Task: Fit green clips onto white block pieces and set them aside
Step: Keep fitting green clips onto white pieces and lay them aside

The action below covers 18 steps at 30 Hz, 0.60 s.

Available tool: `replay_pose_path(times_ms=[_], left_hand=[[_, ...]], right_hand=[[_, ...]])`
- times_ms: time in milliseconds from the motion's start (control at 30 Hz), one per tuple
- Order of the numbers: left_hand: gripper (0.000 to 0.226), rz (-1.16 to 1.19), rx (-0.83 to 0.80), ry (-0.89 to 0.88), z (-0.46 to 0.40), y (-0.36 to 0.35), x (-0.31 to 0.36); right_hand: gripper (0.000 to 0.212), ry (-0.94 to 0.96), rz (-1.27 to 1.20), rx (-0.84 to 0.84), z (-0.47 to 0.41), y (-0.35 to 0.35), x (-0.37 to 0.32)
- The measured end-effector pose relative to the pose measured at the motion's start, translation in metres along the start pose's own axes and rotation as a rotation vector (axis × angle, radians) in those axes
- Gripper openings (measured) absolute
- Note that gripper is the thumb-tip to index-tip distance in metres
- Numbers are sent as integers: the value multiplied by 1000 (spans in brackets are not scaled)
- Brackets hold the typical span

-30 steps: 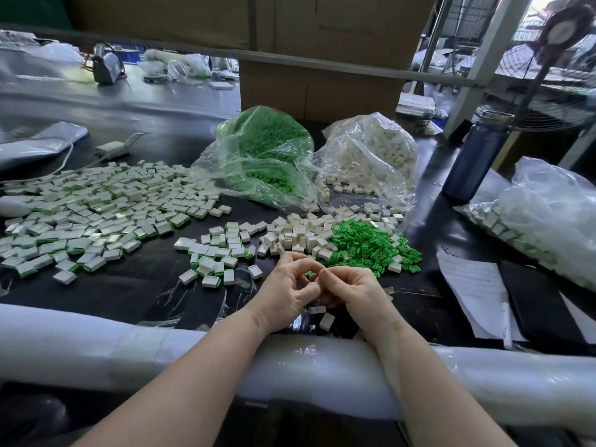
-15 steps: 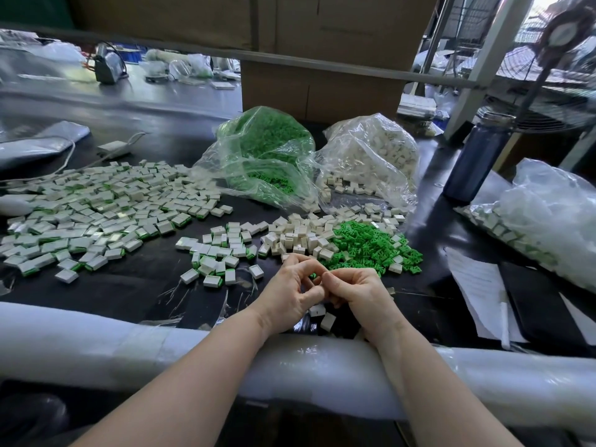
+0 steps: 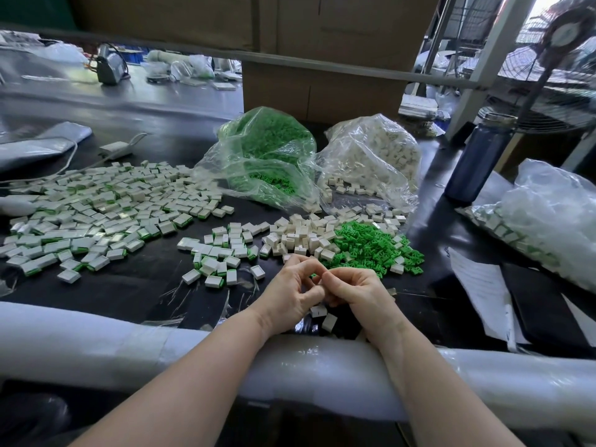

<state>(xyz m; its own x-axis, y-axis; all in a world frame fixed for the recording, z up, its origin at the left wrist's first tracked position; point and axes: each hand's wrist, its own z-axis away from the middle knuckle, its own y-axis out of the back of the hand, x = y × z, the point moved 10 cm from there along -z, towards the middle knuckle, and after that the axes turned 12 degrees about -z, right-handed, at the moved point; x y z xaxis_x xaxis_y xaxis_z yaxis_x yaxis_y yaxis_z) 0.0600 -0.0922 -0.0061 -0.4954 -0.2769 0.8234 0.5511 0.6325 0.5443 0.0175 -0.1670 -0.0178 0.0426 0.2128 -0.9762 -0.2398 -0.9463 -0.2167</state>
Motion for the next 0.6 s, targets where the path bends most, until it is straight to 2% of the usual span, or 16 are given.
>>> replay_pose_path(times_ms=[367,600], left_hand=[[22,-7,-14,5,-1,-4,-2],[14,-36,-27,8,0,-4,0]], right_hand=[[18,17,11,48,1,5,-2],[18,24,15,57,1,6,-1]])
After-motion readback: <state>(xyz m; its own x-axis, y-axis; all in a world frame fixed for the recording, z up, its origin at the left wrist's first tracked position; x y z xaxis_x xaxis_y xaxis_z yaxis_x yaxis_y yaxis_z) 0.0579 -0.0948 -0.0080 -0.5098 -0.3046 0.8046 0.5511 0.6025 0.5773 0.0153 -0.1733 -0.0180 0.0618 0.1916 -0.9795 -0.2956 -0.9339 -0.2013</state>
